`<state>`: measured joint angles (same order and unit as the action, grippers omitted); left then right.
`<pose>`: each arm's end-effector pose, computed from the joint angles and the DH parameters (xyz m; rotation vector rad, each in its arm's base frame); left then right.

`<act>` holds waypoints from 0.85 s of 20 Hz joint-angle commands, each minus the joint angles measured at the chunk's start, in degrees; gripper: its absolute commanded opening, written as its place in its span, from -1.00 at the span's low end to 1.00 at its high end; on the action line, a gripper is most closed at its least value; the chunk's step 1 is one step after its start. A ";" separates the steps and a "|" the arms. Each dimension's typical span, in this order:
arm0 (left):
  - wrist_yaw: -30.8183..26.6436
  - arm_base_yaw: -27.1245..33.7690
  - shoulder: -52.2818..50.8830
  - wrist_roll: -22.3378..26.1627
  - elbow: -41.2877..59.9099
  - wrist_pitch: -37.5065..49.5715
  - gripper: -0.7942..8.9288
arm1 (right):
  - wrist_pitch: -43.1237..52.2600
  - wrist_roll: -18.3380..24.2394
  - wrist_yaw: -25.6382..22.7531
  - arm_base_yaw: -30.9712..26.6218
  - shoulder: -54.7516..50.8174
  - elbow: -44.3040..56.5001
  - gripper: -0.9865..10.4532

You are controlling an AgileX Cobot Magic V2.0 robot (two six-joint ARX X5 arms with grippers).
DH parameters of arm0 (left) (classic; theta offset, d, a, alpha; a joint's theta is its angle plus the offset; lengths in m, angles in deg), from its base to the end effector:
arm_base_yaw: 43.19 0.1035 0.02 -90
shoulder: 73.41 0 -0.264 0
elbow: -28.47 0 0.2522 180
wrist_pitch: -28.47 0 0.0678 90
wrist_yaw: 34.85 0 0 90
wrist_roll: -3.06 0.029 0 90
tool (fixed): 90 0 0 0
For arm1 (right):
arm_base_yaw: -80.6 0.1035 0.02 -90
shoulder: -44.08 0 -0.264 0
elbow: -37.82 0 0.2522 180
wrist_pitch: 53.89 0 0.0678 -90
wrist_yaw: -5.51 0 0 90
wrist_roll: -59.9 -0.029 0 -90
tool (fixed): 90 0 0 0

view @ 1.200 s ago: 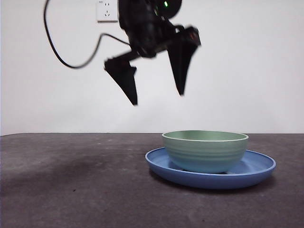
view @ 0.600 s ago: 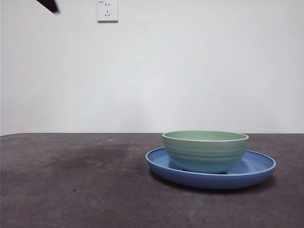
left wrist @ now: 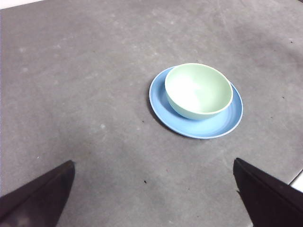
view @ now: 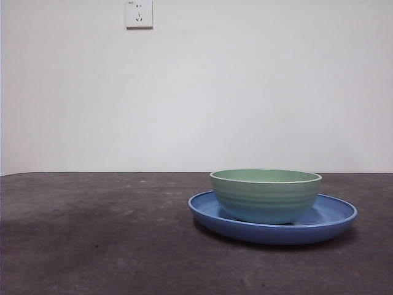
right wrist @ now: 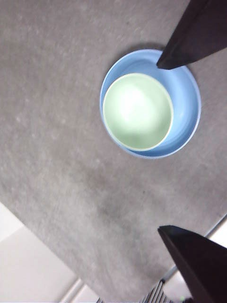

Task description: Place the green bowl on the blue plate

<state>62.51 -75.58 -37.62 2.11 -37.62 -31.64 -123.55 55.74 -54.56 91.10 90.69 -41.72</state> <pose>0.0887 -0.0607 0.3371 0.0994 0.5236 -0.6734 0.1201 0.0370 0.3769 0.1776 0.6697 0.6576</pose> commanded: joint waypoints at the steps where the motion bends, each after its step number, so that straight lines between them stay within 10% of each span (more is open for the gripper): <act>1: 0.17 -0.26 -0.79 -0.17 -0.66 1.38 0.45 | -3.30 -1.01 -5.25 0.24 2.34 -0.74 0.11; 17: 0.17 -0.26 -1.38 -0.15 -0.66 0.46 0.45 | -0.37 3.45 -18.60 0.20 41.75 -0.13 0.11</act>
<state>62.53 -75.58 -39.26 2.11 -37.62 -31.69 -123.94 58.32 -72.79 91.10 131.84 -41.42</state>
